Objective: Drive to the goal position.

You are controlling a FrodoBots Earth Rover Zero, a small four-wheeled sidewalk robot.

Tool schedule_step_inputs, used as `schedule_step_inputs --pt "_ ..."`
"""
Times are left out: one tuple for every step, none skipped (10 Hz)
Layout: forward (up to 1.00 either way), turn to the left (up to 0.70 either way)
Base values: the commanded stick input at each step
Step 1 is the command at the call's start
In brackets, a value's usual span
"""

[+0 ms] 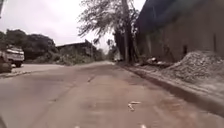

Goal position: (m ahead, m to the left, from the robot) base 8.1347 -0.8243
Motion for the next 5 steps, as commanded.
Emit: schedule_step_inputs --pt "1.00 0.02" --pt "1.00 0.02" --pt "1.00 0.02" --pt "1.00 0.02" --pt "1.00 0.02"
